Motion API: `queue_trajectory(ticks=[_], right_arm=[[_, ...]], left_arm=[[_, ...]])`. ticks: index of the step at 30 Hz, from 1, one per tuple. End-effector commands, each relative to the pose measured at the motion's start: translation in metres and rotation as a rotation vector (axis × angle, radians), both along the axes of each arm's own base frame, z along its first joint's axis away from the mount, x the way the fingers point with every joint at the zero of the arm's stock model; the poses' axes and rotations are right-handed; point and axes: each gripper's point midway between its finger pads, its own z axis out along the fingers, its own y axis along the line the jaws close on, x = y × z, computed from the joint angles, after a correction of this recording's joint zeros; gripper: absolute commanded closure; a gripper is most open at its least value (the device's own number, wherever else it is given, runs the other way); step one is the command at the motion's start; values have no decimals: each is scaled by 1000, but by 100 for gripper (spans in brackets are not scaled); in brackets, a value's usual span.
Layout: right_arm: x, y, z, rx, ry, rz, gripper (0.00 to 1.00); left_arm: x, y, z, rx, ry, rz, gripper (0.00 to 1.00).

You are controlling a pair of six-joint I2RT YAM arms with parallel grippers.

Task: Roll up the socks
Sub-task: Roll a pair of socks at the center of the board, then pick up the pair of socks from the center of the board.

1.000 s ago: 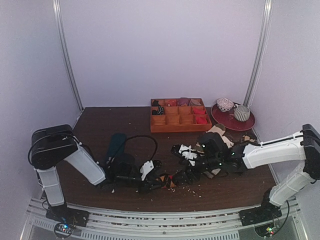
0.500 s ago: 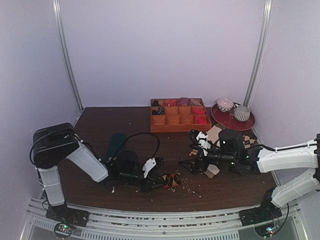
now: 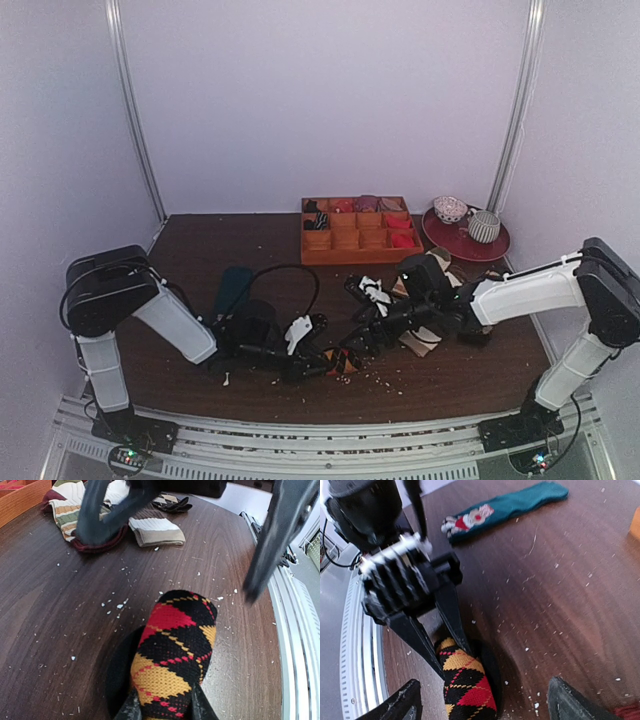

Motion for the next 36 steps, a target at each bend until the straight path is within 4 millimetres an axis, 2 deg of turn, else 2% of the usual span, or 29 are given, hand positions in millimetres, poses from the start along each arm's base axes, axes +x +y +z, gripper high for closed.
queue_trajectory(ticks=[1,10,13,19,27,30,34,35,36], right_arm=[[-10,3,-18,-54,106,52,12],[-20,9,-59,-96,256,90,8],[-20,10,-65,-106,278,93,8],[-29,11,-72,-106,335,121,17],[-39,10,-74,-96,387,151,57],[-38,12,-79,-99,402,148,76],[-34,15,-77,-86,408,127,90],[-33,15,-77,-87,405,119,93],[-31,15,-76,-83,402,107,99]], left_arm=[[-66,102,-122,523,339,25,100],[-65,101,-121,521,332,20,100],[-66,101,-121,521,332,18,100],[-65,100,-121,519,331,14,100],[-65,100,-122,525,331,10,100],[-63,100,-122,531,319,16,100],[-55,99,-121,544,287,29,100],[-53,97,-120,544,275,34,99],[-49,96,-118,543,262,42,92]])
